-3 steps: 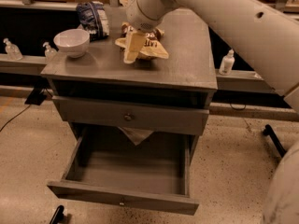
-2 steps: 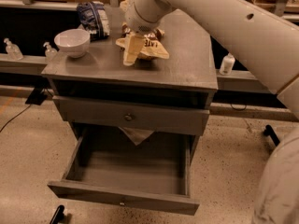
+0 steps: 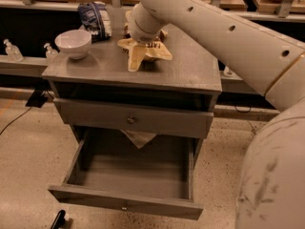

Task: Place brown chip bag into middle drawer

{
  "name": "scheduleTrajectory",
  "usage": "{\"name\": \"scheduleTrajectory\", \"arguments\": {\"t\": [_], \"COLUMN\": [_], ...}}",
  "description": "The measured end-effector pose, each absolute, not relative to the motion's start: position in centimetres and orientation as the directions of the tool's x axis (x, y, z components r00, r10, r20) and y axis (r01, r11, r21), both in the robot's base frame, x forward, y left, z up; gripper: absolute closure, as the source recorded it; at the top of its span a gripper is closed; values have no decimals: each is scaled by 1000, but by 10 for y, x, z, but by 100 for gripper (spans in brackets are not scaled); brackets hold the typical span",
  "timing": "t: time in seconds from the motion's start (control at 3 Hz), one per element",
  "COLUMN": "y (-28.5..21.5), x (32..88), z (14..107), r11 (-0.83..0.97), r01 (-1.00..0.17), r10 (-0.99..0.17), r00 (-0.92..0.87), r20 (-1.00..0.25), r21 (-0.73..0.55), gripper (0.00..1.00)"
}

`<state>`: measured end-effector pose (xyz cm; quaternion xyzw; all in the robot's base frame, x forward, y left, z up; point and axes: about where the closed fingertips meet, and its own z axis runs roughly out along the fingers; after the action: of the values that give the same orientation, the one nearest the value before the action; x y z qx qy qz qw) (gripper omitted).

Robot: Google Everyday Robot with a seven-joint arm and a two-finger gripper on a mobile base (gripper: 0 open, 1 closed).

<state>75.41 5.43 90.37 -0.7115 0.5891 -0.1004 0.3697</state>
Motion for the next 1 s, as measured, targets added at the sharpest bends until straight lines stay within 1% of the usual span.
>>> {"name": "scheduleTrajectory", "arguments": {"t": [0.33, 0.67, 1.0], "y": [49, 37, 38], "x": [777, 787, 784], "z": [892, 876, 870], "r11": [13, 18, -12], "r01": [-747, -736, -743], "r10": [-920, -935, -920], "r00": [251, 228, 271], "r20": [-300, -273, -284], "r21": [-665, -677, -669], "gripper": [0, 15, 39]}}
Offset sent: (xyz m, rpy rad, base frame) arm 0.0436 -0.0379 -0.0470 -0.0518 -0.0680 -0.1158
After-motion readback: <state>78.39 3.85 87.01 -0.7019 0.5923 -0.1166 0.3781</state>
